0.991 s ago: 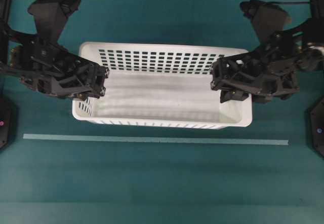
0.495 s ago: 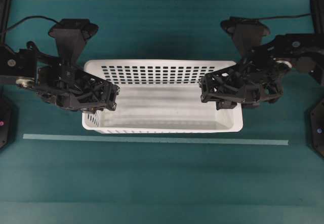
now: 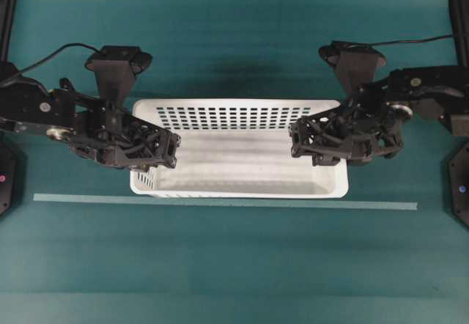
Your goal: Lift the white basket with both hands.
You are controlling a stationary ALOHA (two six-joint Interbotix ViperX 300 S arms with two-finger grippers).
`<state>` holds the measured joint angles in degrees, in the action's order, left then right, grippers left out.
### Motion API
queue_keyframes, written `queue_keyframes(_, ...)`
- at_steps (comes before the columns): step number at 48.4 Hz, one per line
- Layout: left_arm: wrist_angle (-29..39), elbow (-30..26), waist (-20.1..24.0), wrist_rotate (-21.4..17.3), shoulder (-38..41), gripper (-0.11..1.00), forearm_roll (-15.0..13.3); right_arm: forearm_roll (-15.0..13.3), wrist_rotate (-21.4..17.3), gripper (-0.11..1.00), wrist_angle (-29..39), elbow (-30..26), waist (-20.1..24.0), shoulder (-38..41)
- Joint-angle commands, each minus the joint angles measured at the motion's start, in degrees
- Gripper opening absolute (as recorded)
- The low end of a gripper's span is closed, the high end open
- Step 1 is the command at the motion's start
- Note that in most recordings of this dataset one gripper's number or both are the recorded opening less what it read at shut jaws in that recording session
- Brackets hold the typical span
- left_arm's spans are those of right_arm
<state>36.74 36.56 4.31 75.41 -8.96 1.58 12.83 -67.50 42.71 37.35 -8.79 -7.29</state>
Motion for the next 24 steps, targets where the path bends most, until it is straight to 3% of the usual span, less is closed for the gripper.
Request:
queue_keyframes(1,-1.8,-0.9,0.4,-0.4,1.1,0.09,0.4,0.5,1.7,0.17,-3.7,0.0,1.4,2.3)
queue_keyframes(24,-3.9,-0.8,0.6,-0.4,4.4,0.07,0.4,0.6,1.7,0.17,-6.4,0.8,1.1,4.6)
